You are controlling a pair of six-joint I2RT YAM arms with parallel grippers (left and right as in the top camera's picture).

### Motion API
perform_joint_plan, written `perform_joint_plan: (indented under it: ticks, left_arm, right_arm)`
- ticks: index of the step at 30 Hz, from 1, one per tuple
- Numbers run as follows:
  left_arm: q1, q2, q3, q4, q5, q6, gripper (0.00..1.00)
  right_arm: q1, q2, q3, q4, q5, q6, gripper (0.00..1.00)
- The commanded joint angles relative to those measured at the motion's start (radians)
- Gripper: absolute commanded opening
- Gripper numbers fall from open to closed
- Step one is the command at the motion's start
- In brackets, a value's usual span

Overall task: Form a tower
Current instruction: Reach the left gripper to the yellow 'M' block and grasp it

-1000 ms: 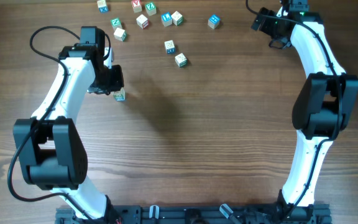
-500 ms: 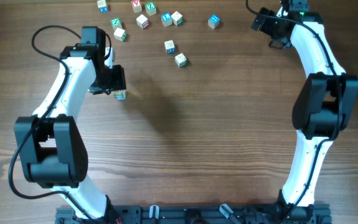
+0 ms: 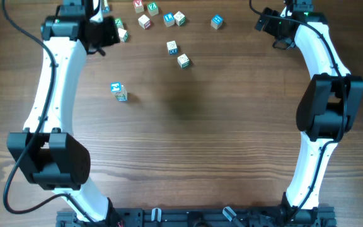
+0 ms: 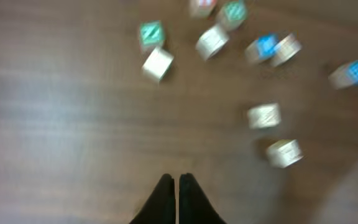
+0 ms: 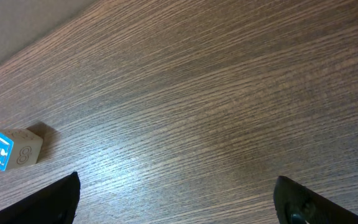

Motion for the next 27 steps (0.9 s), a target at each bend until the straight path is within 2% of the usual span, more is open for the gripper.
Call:
perform_joint_plan:
  ticks: [1, 5, 6, 9, 10, 15, 19, 21, 24, 27]
  left_arm:
    - [-0.09, 0.025, 0.017, 0.041, 0.048, -0.058, 0.08]
    - [-0.195, 0.112, 0.017, 0.076, 0.048, -0.085, 0.11]
    - [-0.22, 0.143, 0.017, 0.087, 0.048, -0.098, 0.18]
    - [-0.286, 0.236, 0.017, 0.124, 0.047, -0.117, 0.64]
    - [-0.308, 0.272, 0.017, 0.144, 0.043, -0.117, 0.72]
    - [-0.374, 0.387, 0.017, 0.237, -0.047, -0.206, 0.73]
    - [-0.388, 0.435, 0.016, 0.312, -0.108, -0.297, 0.71]
    - [-0.387, 0.448, 0.016, 0.331, -0.133, -0.303, 0.68]
    - [-0.386, 0.455, 0.016, 0.326, -0.133, -0.303, 0.36]
    - [-0.386, 0.455, 0.016, 0.309, -0.133, -0.303, 0.23]
  right_arm:
    - [0.003, -0.039, 0.001, 0.003, 0.005, -0.009, 1.0]
    - [0.003, -0.039, 0.001, 0.003, 0.005, -0.009, 1.0]
    - [0.003, -0.039, 0.001, 0.003, 0.005, -0.009, 1.0]
    - [0.003, -0.039, 0.001, 0.003, 0.005, -0.009, 1.0]
    - [0.003, -0.039, 0.001, 0.003, 0.005, -0.009, 1.0]
    - [0.003, -0.039, 0.001, 0.003, 0.005, -0.009, 1.0]
    - [0.003, -0.039, 0.001, 0.003, 0.005, -0.009, 1.0]
    - [0.003, -0.039, 0.001, 0.003, 0.005, -0.009, 1.0]
    - [0.003, -0.039, 0.001, 0.003, 0.005, -0.009, 1.0]
    - [0.003, -0.039, 0.001, 0.003, 0.005, -0.009, 0.99]
